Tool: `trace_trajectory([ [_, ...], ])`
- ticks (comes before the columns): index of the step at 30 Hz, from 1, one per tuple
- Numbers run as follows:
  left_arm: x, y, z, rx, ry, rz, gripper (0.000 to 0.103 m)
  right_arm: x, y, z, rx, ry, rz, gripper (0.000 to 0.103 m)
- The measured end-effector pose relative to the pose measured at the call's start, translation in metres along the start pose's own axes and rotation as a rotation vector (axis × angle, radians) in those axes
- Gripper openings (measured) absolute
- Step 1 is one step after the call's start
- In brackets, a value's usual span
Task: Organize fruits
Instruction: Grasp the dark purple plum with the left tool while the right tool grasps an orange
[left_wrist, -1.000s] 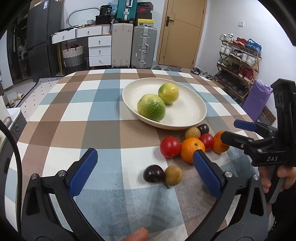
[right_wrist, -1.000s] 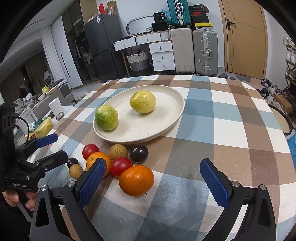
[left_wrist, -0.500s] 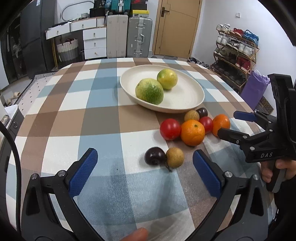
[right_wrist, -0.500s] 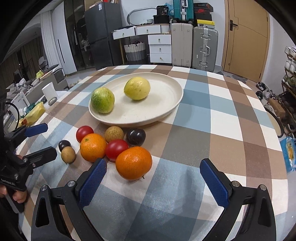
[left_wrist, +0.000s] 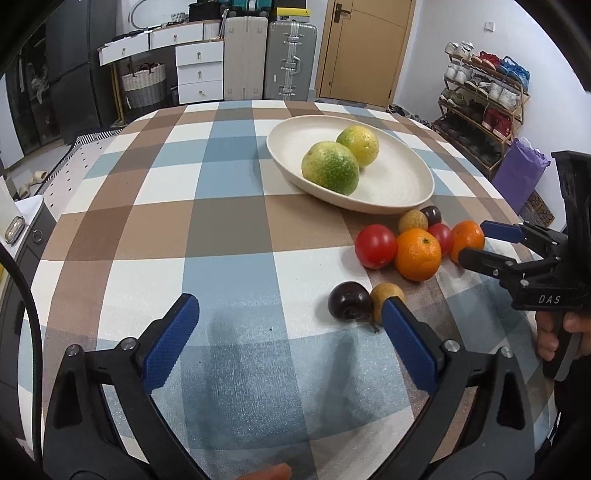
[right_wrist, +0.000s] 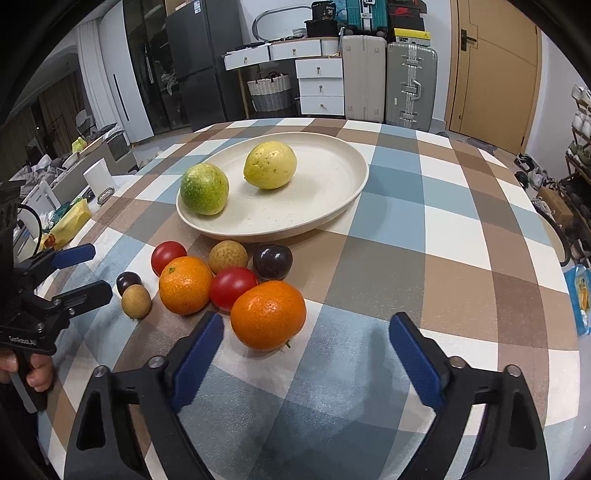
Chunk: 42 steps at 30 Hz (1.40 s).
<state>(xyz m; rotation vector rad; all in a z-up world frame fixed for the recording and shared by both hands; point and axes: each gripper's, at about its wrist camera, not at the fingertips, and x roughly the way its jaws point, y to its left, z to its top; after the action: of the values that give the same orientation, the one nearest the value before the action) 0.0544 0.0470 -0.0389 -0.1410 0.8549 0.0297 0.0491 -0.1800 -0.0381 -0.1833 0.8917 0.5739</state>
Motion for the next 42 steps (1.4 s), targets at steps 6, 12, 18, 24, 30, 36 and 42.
trace_trajectory([
  [6,0.006,0.001,-0.002,-0.004,0.026,-0.030,0.083,0.000,0.001,0.002,-0.003,-0.003,0.009,0.087],
  [12,0.008,-0.008,-0.001,0.029,0.031,-0.046,0.082,-0.001,0.000,0.003,-0.004,-0.004,0.021,0.083],
  [18,0.012,-0.015,0.000,0.051,0.043,-0.044,0.069,0.001,-0.001,0.004,-0.005,-0.003,0.040,0.075],
  [24,0.013,-0.021,0.000,0.072,0.043,-0.069,0.054,0.003,0.000,0.004,-0.012,0.002,0.056,0.070],
  [30,0.012,-0.026,0.000,0.085,0.043,-0.120,0.033,0.003,0.000,0.004,-0.006,0.001,0.069,0.068],
  [36,0.010,-0.030,-0.001,0.092,0.037,-0.155,0.023,0.002,0.001,0.005,-0.008,0.001,0.086,0.060],
  [42,0.006,-0.030,-0.001,0.089,0.018,-0.157,0.023,0.001,0.001,0.005,-0.002,-0.001,0.115,0.049],
])
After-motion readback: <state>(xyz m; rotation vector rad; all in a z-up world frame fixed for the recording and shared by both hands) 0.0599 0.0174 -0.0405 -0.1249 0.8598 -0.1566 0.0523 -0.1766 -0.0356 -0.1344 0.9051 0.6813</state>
